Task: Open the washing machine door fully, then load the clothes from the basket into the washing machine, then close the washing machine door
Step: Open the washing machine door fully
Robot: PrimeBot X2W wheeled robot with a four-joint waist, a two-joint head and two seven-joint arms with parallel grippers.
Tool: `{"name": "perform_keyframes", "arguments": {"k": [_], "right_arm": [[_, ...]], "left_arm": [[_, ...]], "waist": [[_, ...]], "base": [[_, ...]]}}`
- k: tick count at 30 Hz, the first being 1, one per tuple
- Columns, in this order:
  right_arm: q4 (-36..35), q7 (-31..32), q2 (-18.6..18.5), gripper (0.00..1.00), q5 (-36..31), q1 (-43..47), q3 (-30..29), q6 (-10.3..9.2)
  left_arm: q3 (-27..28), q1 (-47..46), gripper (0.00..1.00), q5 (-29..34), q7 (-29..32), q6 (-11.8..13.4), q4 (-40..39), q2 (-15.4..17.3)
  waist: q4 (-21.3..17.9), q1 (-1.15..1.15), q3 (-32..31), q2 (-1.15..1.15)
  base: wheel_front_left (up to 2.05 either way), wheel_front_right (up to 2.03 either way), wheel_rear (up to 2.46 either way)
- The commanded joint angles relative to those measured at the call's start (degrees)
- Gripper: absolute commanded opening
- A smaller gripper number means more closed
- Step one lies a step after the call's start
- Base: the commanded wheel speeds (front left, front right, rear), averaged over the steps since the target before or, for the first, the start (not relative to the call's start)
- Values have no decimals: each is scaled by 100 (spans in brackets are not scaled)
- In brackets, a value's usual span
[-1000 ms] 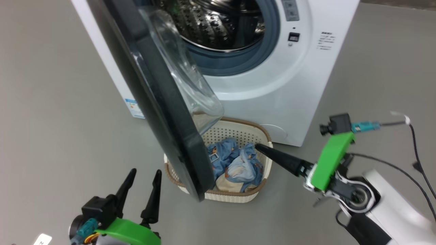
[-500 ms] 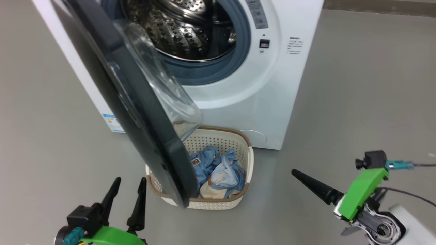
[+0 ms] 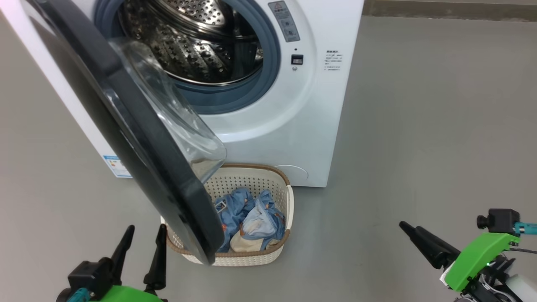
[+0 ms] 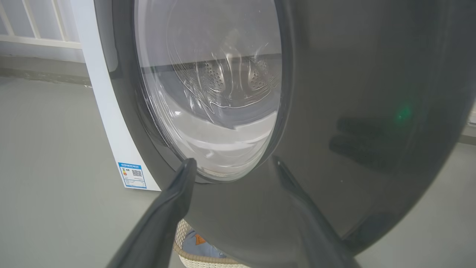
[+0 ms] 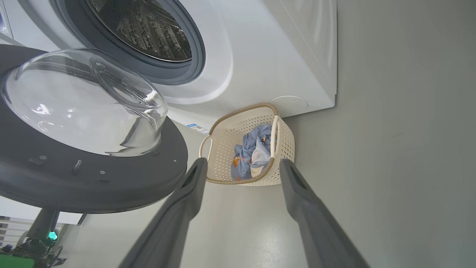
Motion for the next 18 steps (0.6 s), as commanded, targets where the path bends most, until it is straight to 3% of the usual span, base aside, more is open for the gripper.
{"name": "perform_keyframes", "arguments": {"k": [1,12,18], "right_arm": [[-101,-193,-191,100,-142,95,105,10],[119,-1706,-517,100,-956,306,715,10],[239,-1974,-437,100,-1402,358,715,10]], "left_arm": [[237,-63,100,70,-37,-9,-144,126],[370,43,100,79,-37,-9,-95,132],[415,97,100,102,-37,-9,-91,124]], "waist": [[-47,0,-21,0],[-82,0,-104,0],[-104,0,-147,0]], "base": [[0,0,0],[0,0,0],[0,0,0]]}}
